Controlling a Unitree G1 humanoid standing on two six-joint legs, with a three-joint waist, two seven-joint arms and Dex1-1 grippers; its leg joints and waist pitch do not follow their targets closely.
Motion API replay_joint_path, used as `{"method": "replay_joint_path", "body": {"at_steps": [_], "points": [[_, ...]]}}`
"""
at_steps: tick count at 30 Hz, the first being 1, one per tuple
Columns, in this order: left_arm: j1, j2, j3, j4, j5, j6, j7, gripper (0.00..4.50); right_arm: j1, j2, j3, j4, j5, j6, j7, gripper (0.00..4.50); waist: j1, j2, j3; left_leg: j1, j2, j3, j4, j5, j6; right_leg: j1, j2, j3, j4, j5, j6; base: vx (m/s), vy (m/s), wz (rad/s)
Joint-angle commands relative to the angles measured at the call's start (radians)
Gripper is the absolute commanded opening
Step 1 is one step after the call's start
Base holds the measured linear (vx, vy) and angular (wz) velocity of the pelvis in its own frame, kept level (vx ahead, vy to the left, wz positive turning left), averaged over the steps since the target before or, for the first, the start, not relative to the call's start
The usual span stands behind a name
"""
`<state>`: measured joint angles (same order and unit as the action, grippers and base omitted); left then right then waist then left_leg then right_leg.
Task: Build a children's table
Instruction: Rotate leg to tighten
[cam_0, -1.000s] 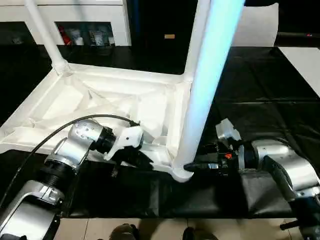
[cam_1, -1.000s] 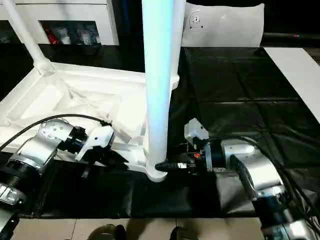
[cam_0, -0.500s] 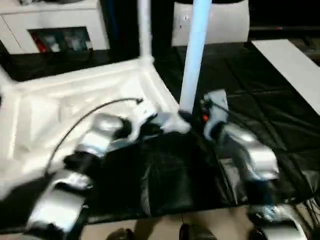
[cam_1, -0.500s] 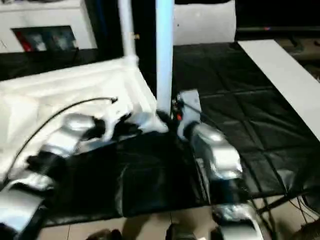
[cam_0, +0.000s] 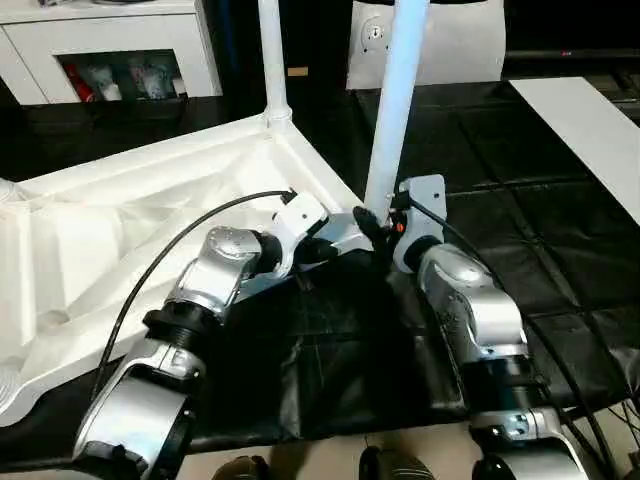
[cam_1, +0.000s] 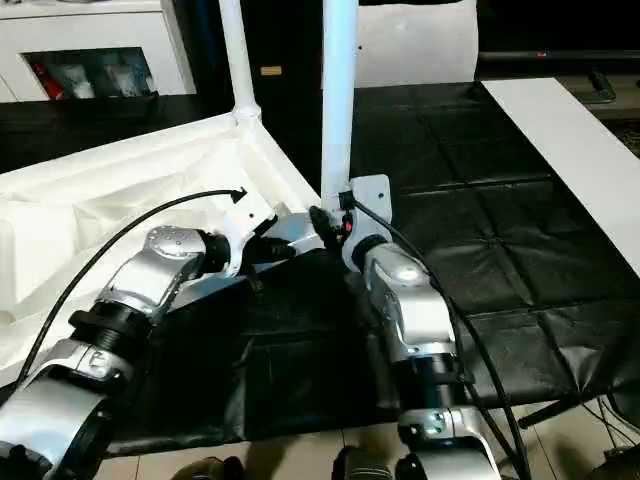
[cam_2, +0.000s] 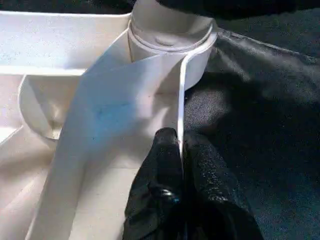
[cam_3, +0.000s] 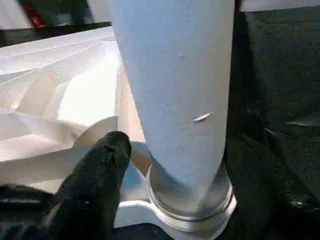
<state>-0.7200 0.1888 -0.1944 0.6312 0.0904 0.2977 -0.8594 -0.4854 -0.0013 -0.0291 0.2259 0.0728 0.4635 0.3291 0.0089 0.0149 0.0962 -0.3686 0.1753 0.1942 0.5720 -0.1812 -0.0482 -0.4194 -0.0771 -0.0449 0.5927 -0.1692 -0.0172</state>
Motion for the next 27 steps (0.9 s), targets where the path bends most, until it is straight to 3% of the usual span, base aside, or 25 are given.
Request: {"method": "replay_joint_path", "body": {"at_steps": [1,4,7,11,17,21,22,24,27], "points": [[-0.009,-0.038,-0.031,-0.047,-0.035,-0.045,-0.02,0.0,0.017,0.043,0.16,-0.023,0.073,0.014,0.155,3.47,0.011,-0.005,-0.072,0.005,0.041,-0.019,-0.055,-0.118,0.089,0.064,-0.061,0.042,-0.063,-0.125,-0.244,0.0,0.0,0.0],[0.03,0.029,-0.059,-0.082,-0.042,-0.113,-0.15,0.0,0.046,-0.07,0.143,-0.063,0.102,-0.028,0.302,3.65,0.014,-0.007,-0.074,0.001,0.041,-0.022,-0.054,-0.115,0.106,0.073,-0.064,0.041,-0.06,-0.1,-0.254,0.0,0.0,0.0],[0.052,0.091,-0.088,-0.095,-0.041,-0.169,-0.261,0.0,0.055,-0.187,0.134,-0.07,0.11,-0.067,0.436,3.97,0.014,-0.006,-0.075,0.002,0.044,-0.019,-0.052,-0.116,0.118,0.071,-0.063,0.042,-0.057,-0.08,-0.265,0.0,0.0,0.0],[0.076,0.172,-0.132,-0.114,-0.033,-0.238,-0.398,0.0,0.063,-0.328,0.124,-0.067,0.136,-0.102,0.653,4.2,0.031,-0.008,-0.07,0.015,0.053,-0.016,-0.054,-0.16,0.099,0.061,-0.066,0.043,-0.065,-0.183,-0.262,0.0,0.0,0.0],[0.101,0.233,-0.164,-0.146,-0.063,-0.311,-0.545,0.0,0.073,-0.454,0.168,-0.064,0.157,-0.15,0.854,4.2,0.064,-0.007,-0.074,0.018,0.059,-0.013,-0.053,-0.149,0.086,0.056,-0.065,0.042,-0.054,-0.147,-0.27,0.0,0.0,0.0],[0.106,0.257,-0.177,-0.156,-0.075,-0.344,-0.604,0.0,0.077,-0.513,0.199,-0.057,0.173,-0.175,0.978,4.2,0.074,-0.012,-0.073,0.012,0.057,-0.012,-0.051,-0.157,0.091,0.058,-0.069,0.044,-0.056,-0.185,-0.256,0.0,0.0,0.0],[0.105,0.26,-0.178,-0.156,-0.078,-0.354,-0.615,0.0,0.075,-0.523,0.205,-0.053,0.176,-0.179,1.006,3.94,0.075,-0.012,-0.072,0.012,0.057,-0.013,-0.051,-0.158,0.089,0.057,-0.069,0.043,-0.057,-0.199,-0.253,0.0,0.0,0.0],[0.104,0.264,-0.182,-0.158,-0.083,-0.368,-0.629,0.0,0.069,-0.53,0.216,-0.041,0.174,-0.192,1.036,3.94,0.076,-0.012,-0.073,0.012,0.058,-0.014,-0.05,-0.157,0.088,0.056,-0.07,0.043,-0.057,-0.206,-0.251,0.0,0.0,0.0],[0.109,0.268,-0.186,-0.175,-0.096,-0.368,-0.645,0.0,0.063,-0.525,0.231,-0.02,0.169,-0.211,1.052,3.57,0.077,-0.009,-0.075,0.012,0.058,-0.015,-0.05,-0.145,0.086,0.055,-0.068,0.042,-0.055,-0.194,-0.255,0.0,0.0,0.0]]}}
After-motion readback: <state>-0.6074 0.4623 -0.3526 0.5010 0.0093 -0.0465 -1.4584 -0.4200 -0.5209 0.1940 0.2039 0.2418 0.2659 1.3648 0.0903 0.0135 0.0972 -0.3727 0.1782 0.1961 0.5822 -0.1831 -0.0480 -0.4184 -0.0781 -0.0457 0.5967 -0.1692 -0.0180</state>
